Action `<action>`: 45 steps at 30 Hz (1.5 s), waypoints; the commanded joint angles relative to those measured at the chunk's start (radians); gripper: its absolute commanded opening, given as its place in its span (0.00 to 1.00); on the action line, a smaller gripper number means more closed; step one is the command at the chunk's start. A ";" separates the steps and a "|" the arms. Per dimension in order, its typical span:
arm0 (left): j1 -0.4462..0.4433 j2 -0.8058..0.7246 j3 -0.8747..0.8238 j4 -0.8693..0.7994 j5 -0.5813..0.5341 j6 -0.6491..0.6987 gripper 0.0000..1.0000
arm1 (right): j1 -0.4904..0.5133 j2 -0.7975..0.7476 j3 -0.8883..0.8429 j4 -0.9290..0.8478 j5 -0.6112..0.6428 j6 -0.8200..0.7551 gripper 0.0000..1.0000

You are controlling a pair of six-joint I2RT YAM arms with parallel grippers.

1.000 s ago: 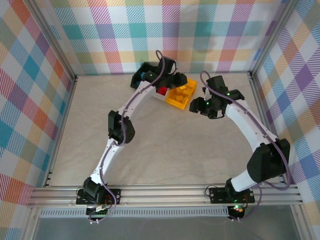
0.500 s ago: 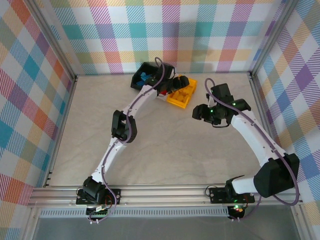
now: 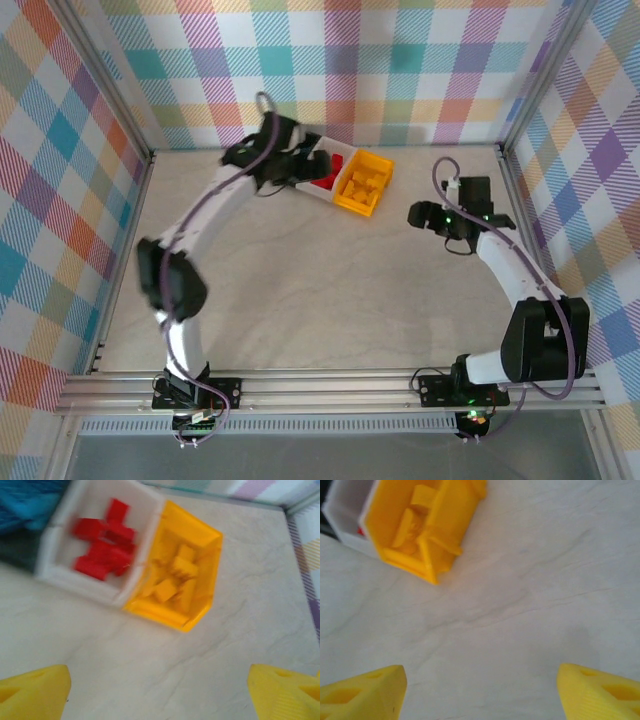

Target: Sort the legos into containers by color

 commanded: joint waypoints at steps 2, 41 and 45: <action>0.116 -0.233 -0.377 0.046 -0.237 -0.014 1.00 | -0.082 -0.053 -0.153 0.317 -0.014 -0.238 0.81; 0.375 -0.278 -1.475 1.580 -0.111 0.427 1.00 | -0.066 0.155 -0.577 1.202 -0.020 -0.251 1.00; 0.378 -0.273 -1.436 1.503 -0.176 0.396 1.00 | -0.065 0.155 -0.576 1.202 -0.017 -0.251 1.00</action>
